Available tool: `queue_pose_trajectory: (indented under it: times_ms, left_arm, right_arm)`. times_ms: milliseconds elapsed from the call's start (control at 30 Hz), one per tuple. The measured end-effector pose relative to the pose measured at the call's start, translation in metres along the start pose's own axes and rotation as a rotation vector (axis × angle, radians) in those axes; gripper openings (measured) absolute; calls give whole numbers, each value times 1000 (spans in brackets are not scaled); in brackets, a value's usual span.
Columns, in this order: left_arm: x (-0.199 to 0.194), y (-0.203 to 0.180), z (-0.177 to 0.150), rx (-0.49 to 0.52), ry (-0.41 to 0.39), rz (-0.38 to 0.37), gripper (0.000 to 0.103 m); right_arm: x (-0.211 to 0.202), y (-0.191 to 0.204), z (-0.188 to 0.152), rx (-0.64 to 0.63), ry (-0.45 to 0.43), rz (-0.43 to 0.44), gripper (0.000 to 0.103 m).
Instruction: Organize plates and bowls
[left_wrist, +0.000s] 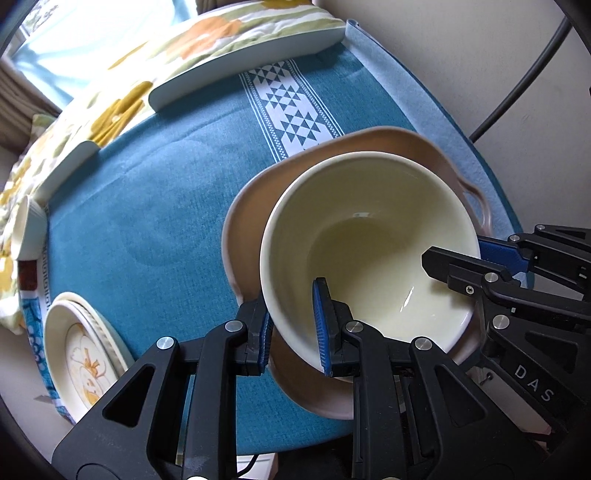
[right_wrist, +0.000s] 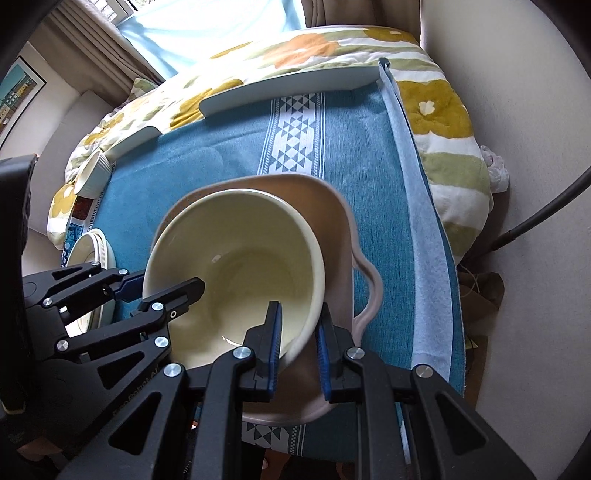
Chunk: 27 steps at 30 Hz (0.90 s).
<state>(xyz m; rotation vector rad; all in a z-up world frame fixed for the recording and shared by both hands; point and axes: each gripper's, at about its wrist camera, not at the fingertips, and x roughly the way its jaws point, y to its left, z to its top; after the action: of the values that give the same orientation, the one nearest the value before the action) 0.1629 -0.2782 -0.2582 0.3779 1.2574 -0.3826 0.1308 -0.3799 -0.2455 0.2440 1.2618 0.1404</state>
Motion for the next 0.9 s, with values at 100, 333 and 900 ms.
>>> queue_pose_trajectory:
  times_ms: [100,333,900]
  left_arm:
    - [0,-2,-1,9,-9,14,17]
    - [-1,-5,-2,24,-19,43,17]
    - [-13,-7,0,32,-69,111,17]
  right_arm:
    - [2,1,-2,-8,1,-13,16]
    - [0,0,-3,9,-9,-13,16]
    - [-17,-8,-3,56,-66,17,16]
